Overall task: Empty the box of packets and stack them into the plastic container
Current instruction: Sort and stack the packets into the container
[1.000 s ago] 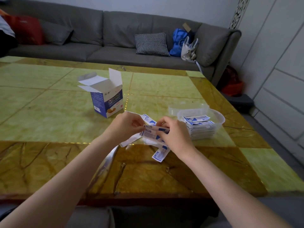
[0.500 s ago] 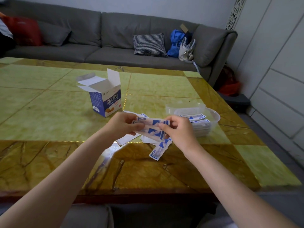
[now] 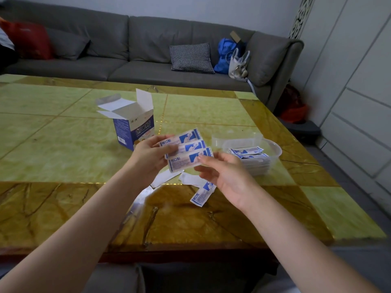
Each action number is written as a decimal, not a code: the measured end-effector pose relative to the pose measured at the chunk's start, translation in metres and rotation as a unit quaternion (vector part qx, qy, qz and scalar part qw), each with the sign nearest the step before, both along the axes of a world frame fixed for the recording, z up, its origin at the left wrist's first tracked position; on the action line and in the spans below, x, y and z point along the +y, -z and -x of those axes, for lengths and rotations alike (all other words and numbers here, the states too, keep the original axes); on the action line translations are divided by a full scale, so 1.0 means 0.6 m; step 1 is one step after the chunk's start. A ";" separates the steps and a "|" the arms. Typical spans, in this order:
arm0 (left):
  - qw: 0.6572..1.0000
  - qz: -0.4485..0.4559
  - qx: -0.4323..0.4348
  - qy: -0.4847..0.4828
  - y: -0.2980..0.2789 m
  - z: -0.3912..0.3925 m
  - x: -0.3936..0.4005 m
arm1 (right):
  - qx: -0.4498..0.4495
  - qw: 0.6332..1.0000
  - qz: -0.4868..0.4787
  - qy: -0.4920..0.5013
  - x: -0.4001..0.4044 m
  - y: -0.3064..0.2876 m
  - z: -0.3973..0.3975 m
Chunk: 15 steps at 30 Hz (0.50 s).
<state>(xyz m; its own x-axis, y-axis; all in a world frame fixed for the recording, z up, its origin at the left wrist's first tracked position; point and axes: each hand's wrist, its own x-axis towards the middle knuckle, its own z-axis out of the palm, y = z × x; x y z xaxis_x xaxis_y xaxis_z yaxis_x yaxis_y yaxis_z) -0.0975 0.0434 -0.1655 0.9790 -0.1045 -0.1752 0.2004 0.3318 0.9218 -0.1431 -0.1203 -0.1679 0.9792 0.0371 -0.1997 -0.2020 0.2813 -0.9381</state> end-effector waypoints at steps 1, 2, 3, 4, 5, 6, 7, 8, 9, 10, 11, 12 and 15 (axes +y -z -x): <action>1.000 0.004 0.000 0.018 -0.001 0.004 -0.005 | 0.011 1.000 -0.026 0.004 0.003 0.002 -0.001; 0.999 0.002 -0.005 0.042 0.000 0.007 -0.009 | 0.017 0.999 -0.045 0.014 0.005 0.004 -0.002; 0.998 -0.006 -0.010 0.068 0.001 0.012 -0.013 | 0.020 0.998 -0.059 0.031 0.008 0.006 -0.004; 0.995 -0.019 -0.017 0.094 0.002 0.014 -0.015 | 0.021 0.996 -0.070 0.051 0.010 0.005 -0.006; 0.992 -0.034 -0.023 0.117 0.003 0.018 -0.017 | 0.017 0.994 -0.078 0.069 0.012 0.005 -0.007; 0.989 -0.050 -0.032 0.134 0.004 0.019 -0.016 | 0.011 0.993 -0.086 0.077 0.013 0.004 -0.008; 0.986 -0.065 -0.042 0.146 0.004 0.020 -0.016 | 0.005 0.993 -0.087 0.078 0.013 0.003 -0.009; 0.983 -0.084 -0.054 0.152 0.005 0.019 -0.015 | 0.000 0.995 -0.078 0.069 0.013 0.001 -0.008; 0.980 -0.107 -0.067 0.155 0.005 0.020 -0.014 | -0.005 0.997 -0.057 0.056 0.013 0.001 -0.008; 0.975 -0.136 -0.082 0.157 0.005 0.020 -0.014 | -0.010 0.999 -0.027 0.043 0.014 0.001 -0.006; 0.969 -0.165 -0.095 0.156 0.005 0.022 -0.016 | -0.018 0.999 0.016 0.036 0.015 0.003 -0.005; 0.963 -0.192 -0.108 0.155 0.006 0.022 -0.018 | -0.029 0.997 0.062 0.031 0.017 0.003 -0.004; 0.943 -0.256 -0.153 0.149 0.007 0.024 -0.026 | -0.082 0.977 0.193 0.037 0.018 0.000 -0.002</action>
